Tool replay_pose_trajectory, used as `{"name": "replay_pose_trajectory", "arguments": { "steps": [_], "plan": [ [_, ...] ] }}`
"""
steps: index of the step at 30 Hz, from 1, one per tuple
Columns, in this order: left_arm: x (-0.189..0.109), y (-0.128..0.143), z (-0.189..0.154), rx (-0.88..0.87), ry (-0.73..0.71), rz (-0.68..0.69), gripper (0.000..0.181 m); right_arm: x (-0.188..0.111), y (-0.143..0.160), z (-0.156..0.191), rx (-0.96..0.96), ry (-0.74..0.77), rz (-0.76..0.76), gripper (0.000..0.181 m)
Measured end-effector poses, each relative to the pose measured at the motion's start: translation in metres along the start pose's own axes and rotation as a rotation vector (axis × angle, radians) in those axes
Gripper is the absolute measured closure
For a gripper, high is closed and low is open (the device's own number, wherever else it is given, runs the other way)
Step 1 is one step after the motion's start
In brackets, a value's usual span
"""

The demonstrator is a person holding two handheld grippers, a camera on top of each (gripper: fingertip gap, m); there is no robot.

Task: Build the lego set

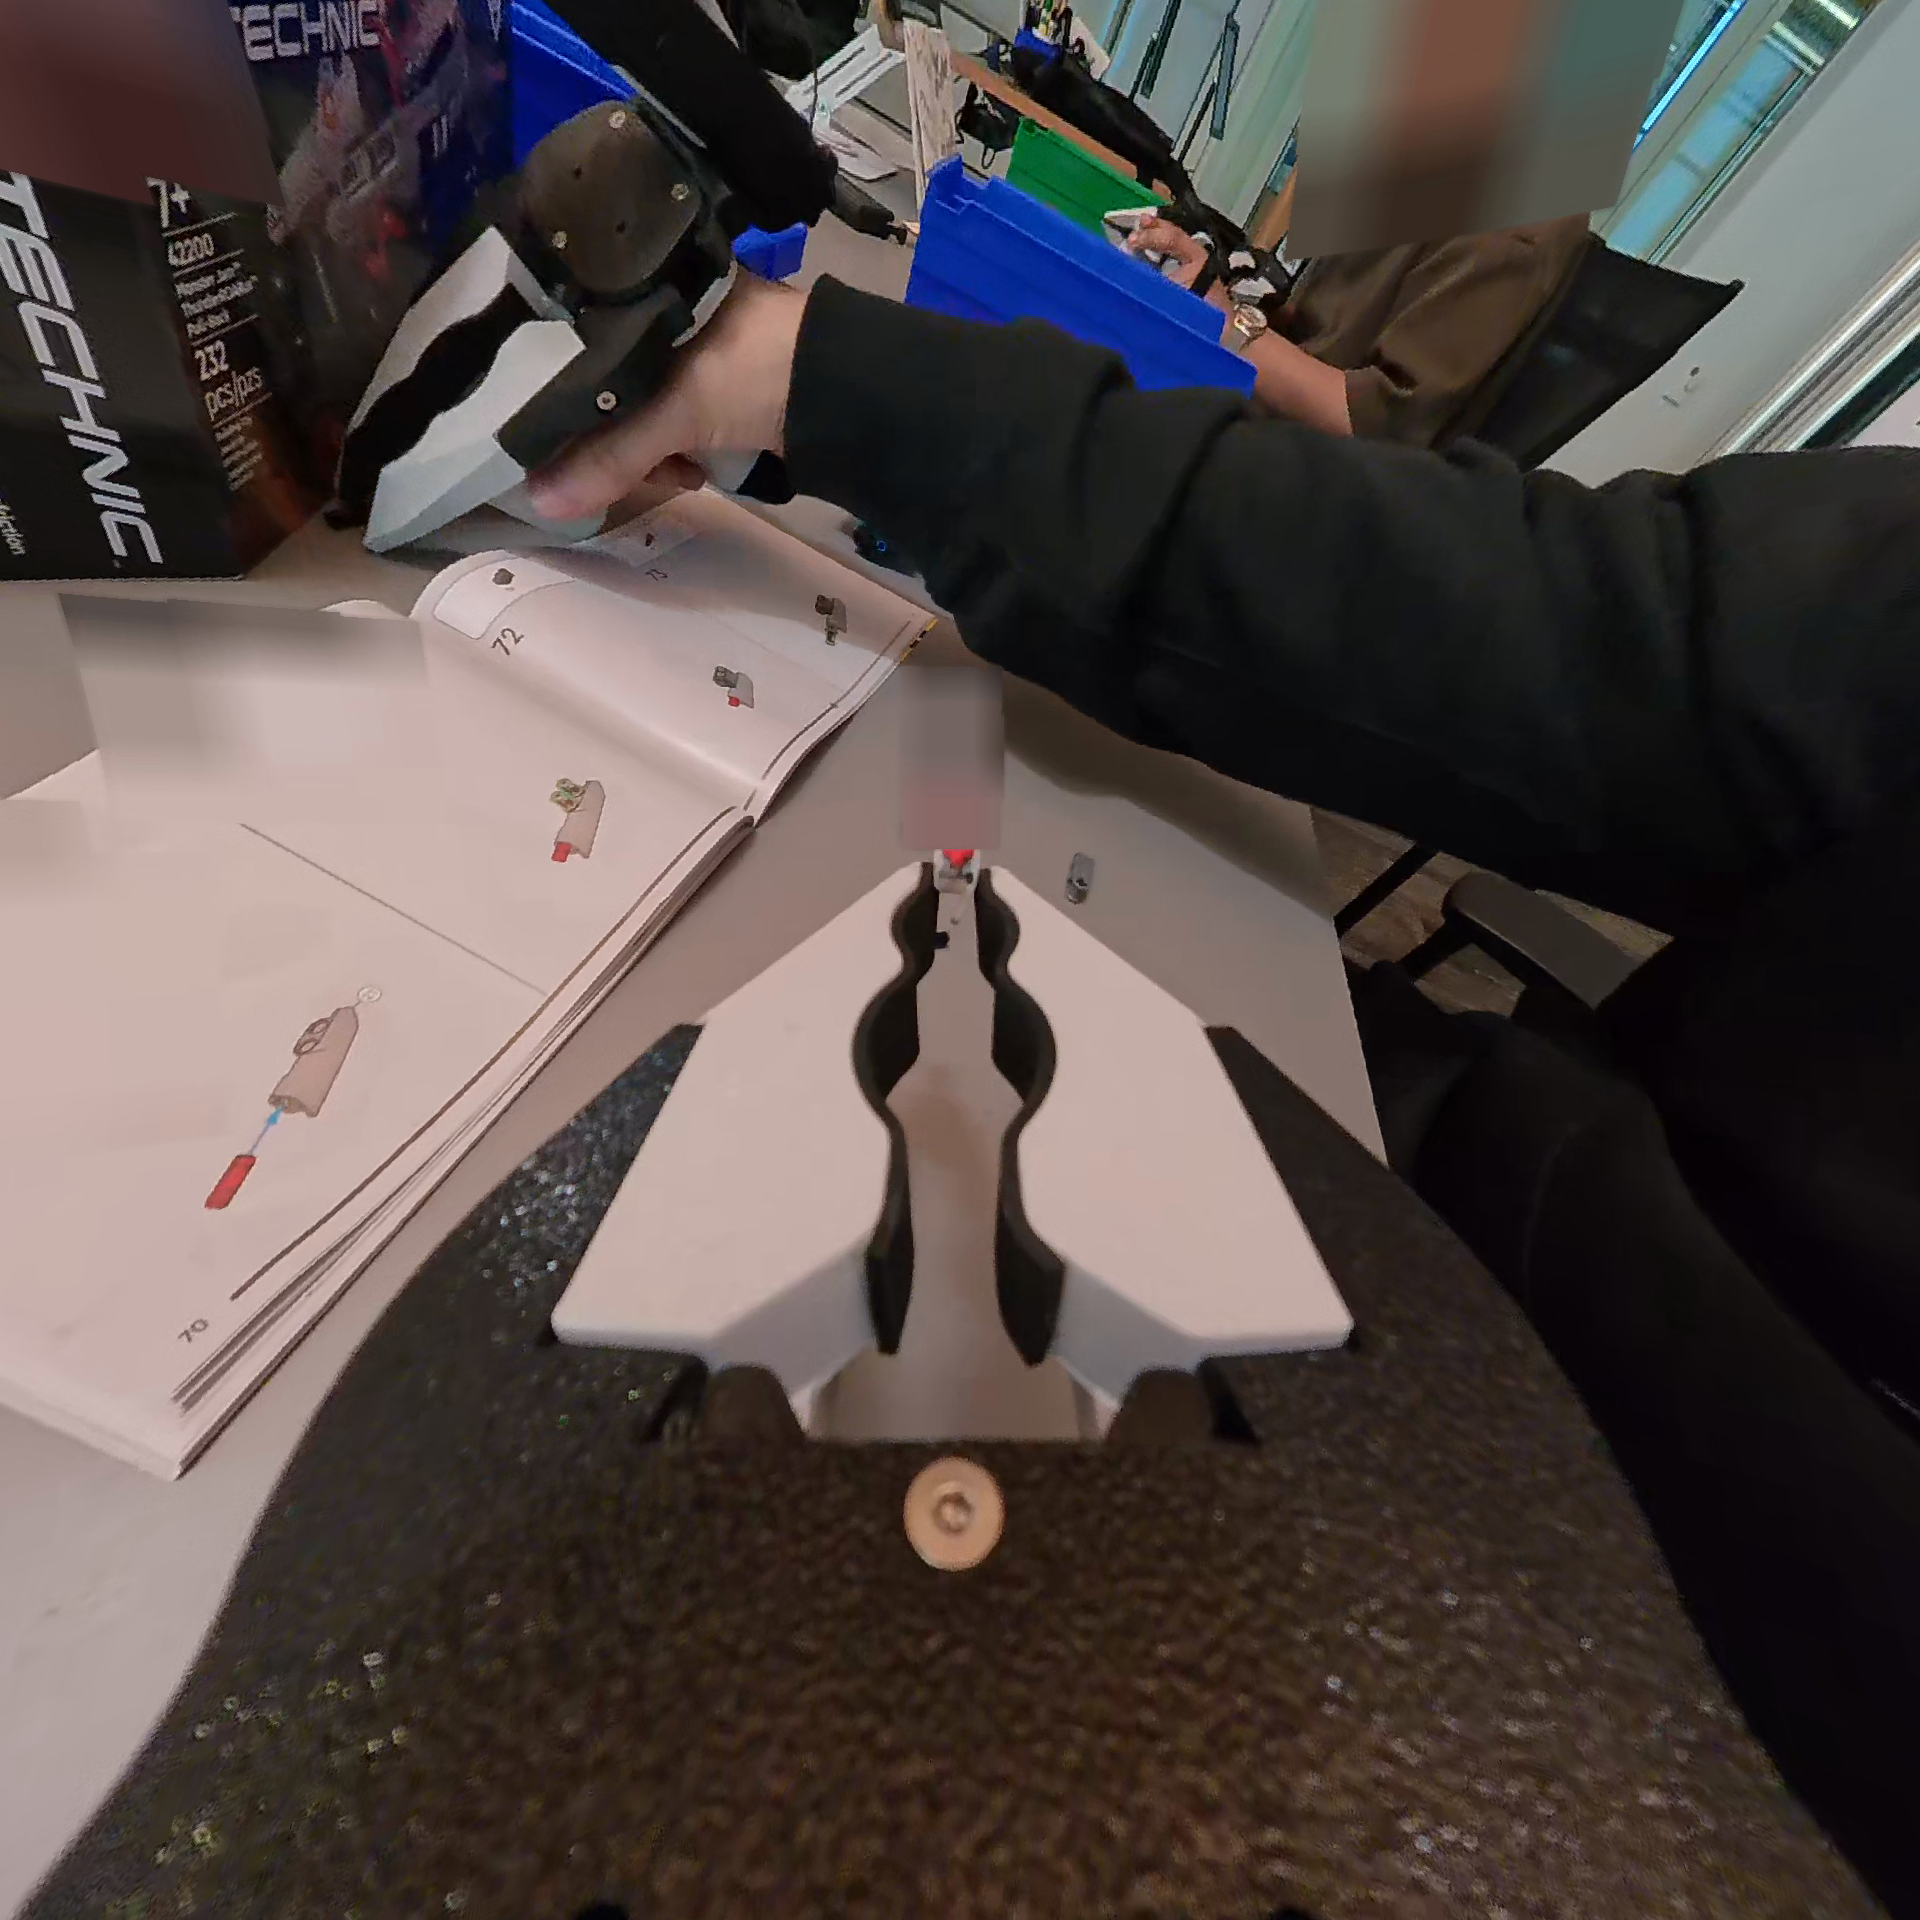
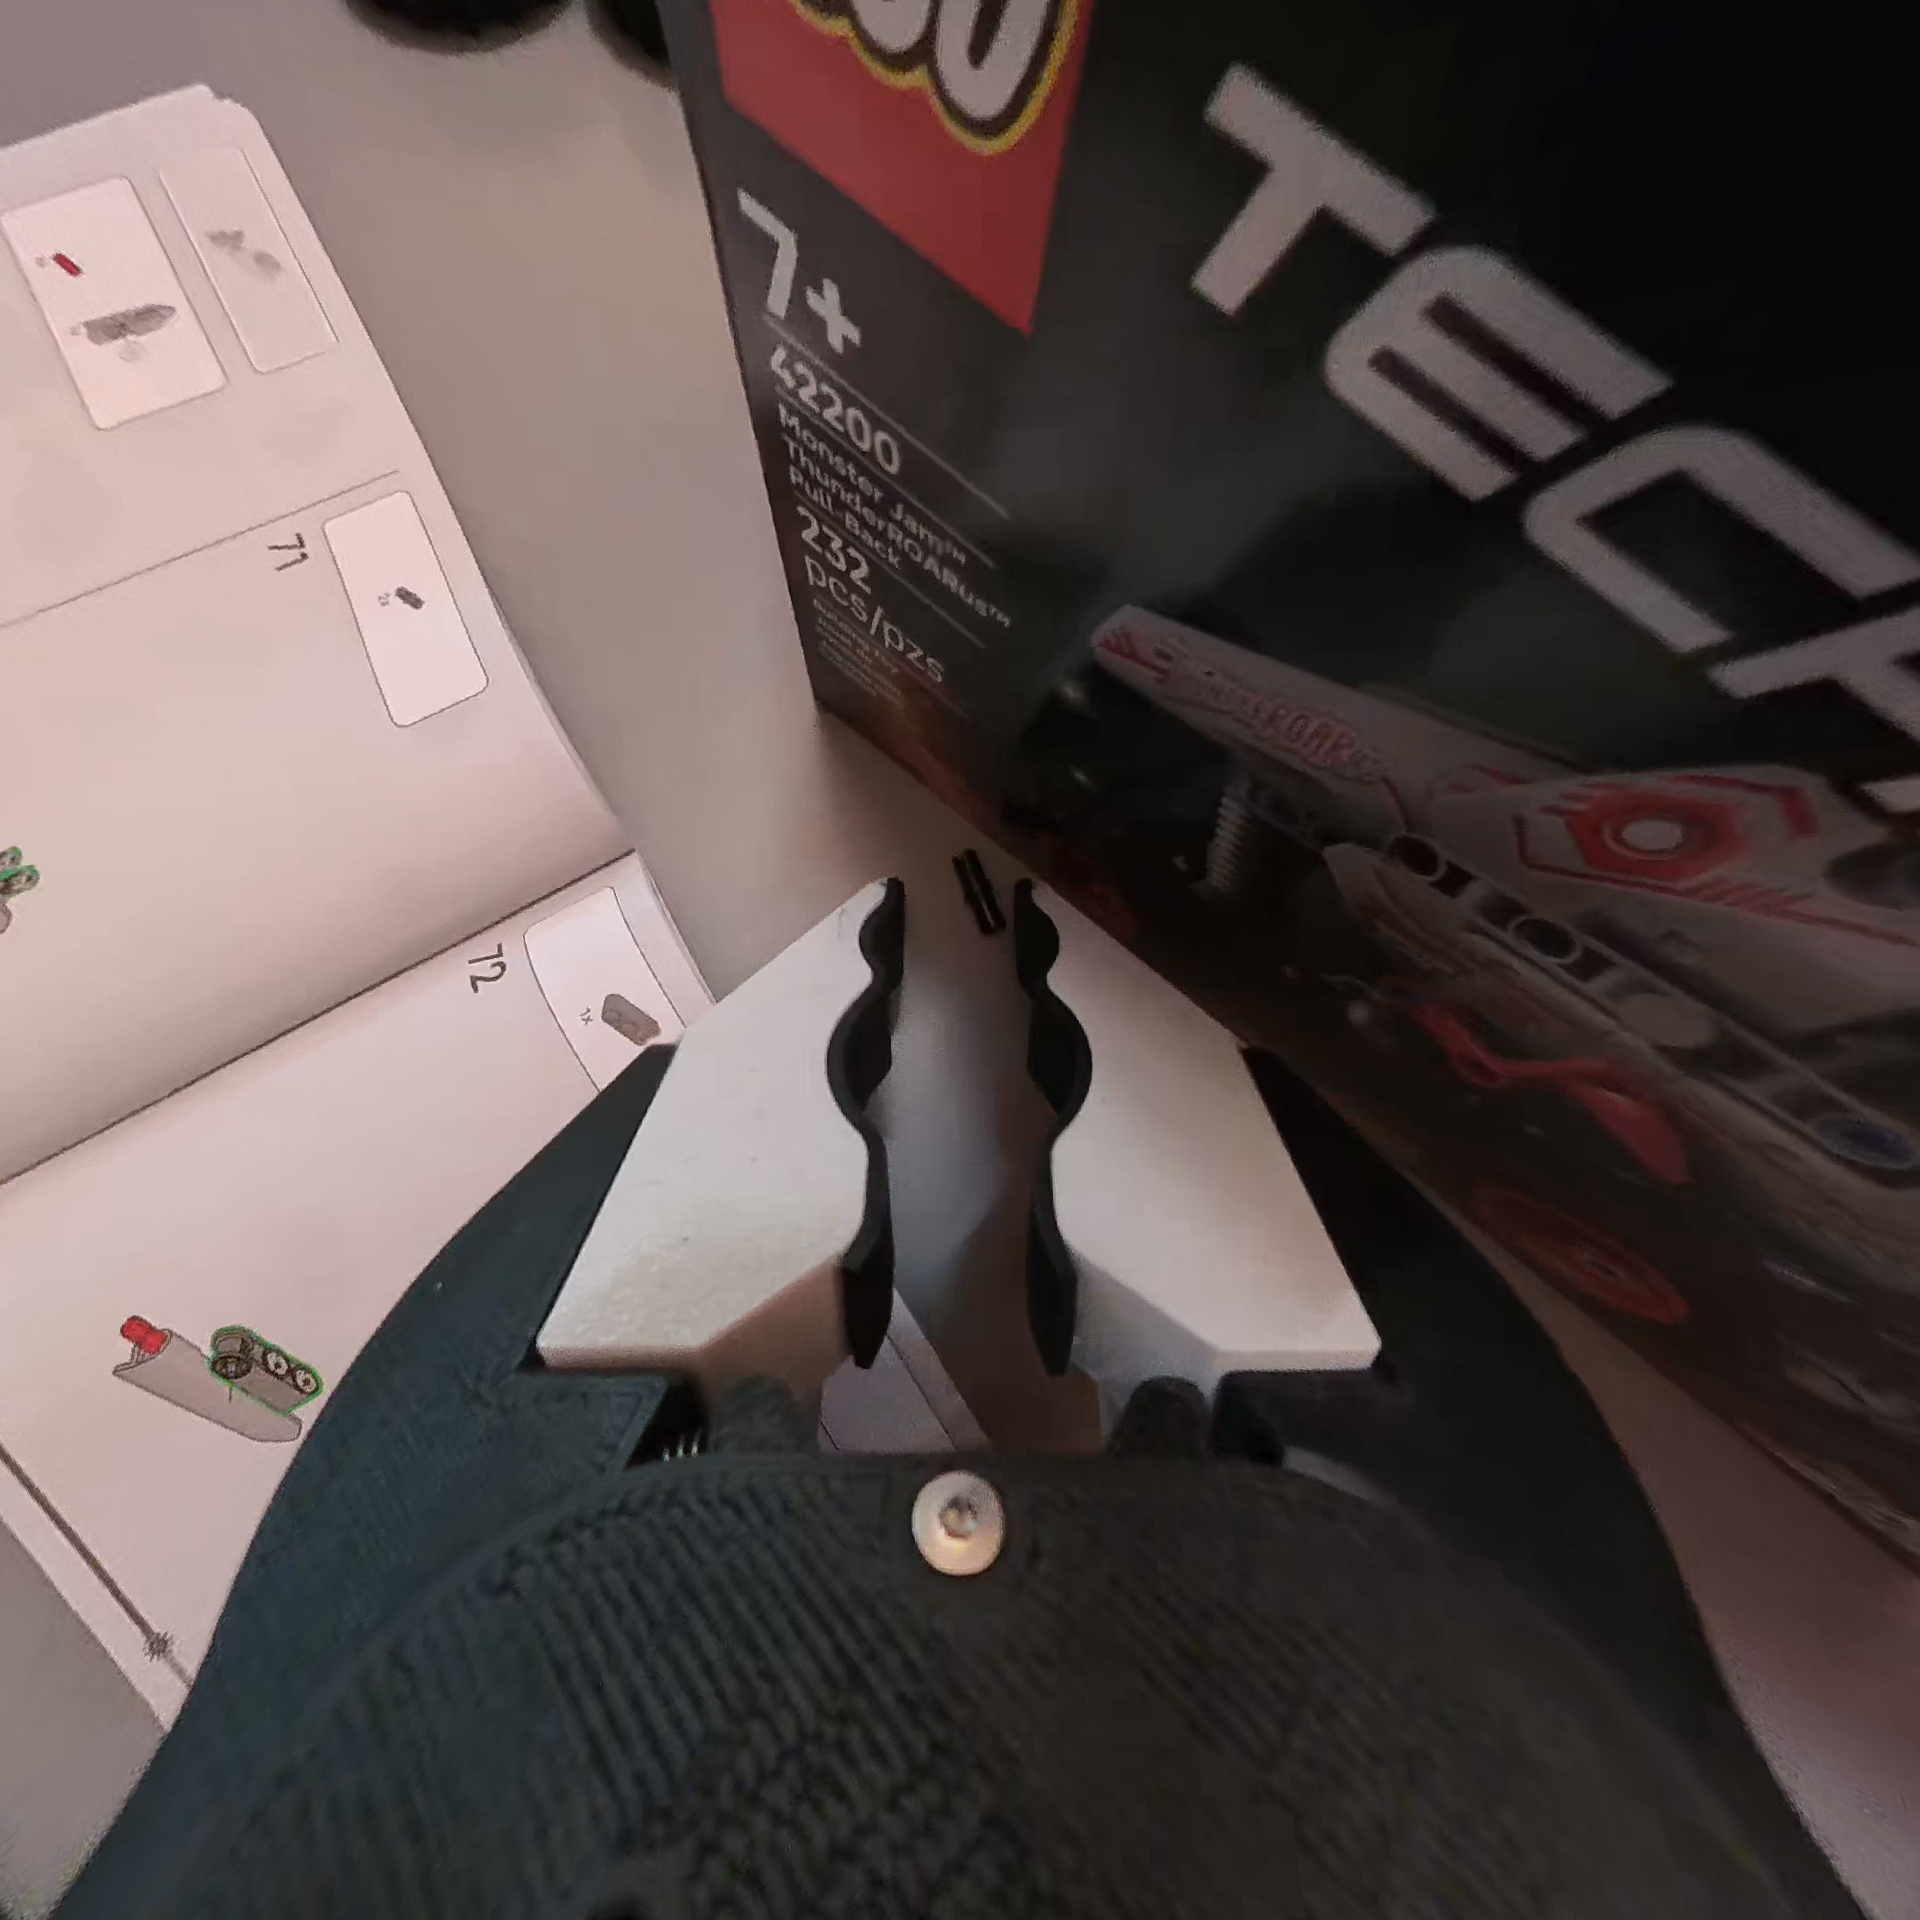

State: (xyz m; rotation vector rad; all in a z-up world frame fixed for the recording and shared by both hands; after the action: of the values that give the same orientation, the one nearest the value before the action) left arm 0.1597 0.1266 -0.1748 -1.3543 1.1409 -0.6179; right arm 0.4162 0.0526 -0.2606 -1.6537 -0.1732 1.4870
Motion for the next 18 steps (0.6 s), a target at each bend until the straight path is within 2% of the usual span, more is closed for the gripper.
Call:
{"name": "replay_pose_trajectory", "arguments": {
  "steps": [1,4,15,18],
  "plan": [
    [0.000,0.000,0.000,-0.001,0.001,0.000,0.177,0.000,0.000,0.001,0.005,-0.014,-0.003,0.164],
    [0.000,0.001,0.001,0.000,-0.003,0.006,0.177,0.001,0.002,0.004,0.018,-0.047,-0.011,0.177],
    [0.001,0.001,0.000,0.012,-0.008,0.003,0.177,-0.003,0.006,0.003,0.067,-0.030,-0.090,0.179],
    [0.000,-0.002,0.002,0.022,-0.021,-0.014,0.177,-0.027,-0.005,0.016,0.016,0.008,-0.135,0.178]
  ]
}}
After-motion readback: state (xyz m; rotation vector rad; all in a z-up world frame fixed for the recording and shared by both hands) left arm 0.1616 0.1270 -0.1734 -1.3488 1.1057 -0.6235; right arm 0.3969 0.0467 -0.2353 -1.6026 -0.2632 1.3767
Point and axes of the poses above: each gripper's, where its closed fingertips meet, x out along the fingers, y out of its underside, z = x × y across the jaws, the point moved 1 cm from there along -x, back along the fingers, and after that the axes turned 14 degrees about x, right-handed, at the moved point
